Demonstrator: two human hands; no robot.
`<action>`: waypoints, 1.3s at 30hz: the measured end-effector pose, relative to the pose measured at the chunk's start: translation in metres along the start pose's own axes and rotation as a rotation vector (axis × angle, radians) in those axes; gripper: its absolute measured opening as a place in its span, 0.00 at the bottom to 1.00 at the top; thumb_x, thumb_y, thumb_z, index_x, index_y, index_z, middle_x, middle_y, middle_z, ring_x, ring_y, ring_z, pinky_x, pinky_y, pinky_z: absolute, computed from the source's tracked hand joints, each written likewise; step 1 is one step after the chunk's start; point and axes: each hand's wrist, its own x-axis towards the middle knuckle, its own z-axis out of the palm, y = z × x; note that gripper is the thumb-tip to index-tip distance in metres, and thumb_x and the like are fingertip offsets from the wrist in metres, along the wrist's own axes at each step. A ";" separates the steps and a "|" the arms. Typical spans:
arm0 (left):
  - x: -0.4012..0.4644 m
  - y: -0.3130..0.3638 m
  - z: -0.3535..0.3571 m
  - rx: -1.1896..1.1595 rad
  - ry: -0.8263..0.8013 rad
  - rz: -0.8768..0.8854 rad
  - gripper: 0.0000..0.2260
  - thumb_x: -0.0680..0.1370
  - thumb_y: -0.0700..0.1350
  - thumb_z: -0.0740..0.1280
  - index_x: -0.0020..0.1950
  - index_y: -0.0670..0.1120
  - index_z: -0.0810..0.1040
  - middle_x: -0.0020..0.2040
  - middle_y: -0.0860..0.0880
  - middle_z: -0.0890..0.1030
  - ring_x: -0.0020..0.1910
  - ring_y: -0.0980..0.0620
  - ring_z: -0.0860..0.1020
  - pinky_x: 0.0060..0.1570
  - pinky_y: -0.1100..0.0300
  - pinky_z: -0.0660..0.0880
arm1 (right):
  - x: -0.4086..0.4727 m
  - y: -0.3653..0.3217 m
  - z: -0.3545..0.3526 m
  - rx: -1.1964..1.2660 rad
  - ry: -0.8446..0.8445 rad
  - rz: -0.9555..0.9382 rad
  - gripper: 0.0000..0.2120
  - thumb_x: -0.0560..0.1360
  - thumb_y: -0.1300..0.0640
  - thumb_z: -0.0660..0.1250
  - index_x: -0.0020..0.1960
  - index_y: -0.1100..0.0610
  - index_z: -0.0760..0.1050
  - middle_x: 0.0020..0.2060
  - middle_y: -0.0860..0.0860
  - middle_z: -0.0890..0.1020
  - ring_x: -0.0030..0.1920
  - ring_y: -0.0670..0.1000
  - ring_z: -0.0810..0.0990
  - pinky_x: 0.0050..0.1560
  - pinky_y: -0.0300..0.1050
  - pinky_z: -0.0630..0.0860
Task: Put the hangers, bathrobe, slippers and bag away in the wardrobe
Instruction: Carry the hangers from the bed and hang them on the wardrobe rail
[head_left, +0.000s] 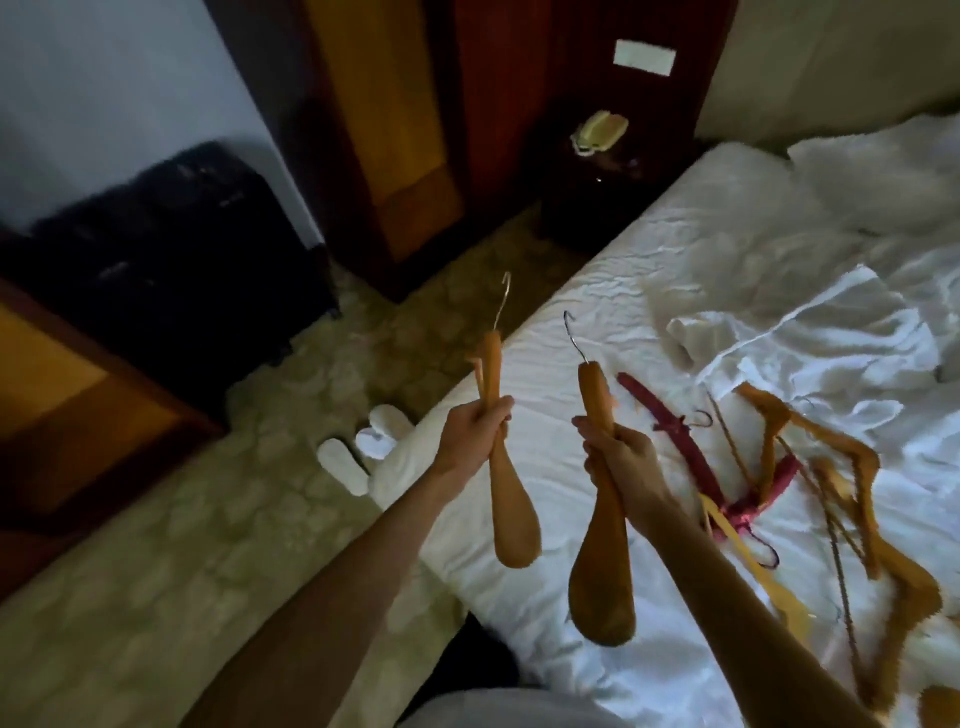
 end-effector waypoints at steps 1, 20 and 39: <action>-0.012 0.003 -0.016 -0.024 0.031 0.018 0.13 0.81 0.48 0.69 0.37 0.46 0.79 0.30 0.52 0.78 0.30 0.59 0.75 0.34 0.65 0.71 | -0.001 -0.003 0.014 -0.017 -0.051 -0.006 0.13 0.77 0.53 0.72 0.53 0.63 0.81 0.33 0.53 0.73 0.30 0.48 0.71 0.31 0.42 0.70; -0.192 -0.004 -0.441 -0.198 0.743 0.128 0.18 0.82 0.50 0.65 0.36 0.42 0.78 0.26 0.53 0.75 0.26 0.56 0.71 0.29 0.64 0.68 | -0.105 -0.048 0.493 -0.457 -0.852 -0.354 0.15 0.77 0.45 0.69 0.40 0.55 0.84 0.27 0.45 0.80 0.31 0.42 0.79 0.38 0.38 0.72; -0.140 0.040 -0.843 -0.173 0.892 0.272 0.20 0.81 0.55 0.65 0.34 0.44 0.78 0.35 0.46 0.77 0.37 0.51 0.74 0.44 0.58 0.70 | -0.113 -0.112 0.923 -0.326 -1.074 -0.368 0.18 0.79 0.48 0.67 0.36 0.58 0.80 0.27 0.43 0.80 0.32 0.43 0.78 0.52 0.48 0.73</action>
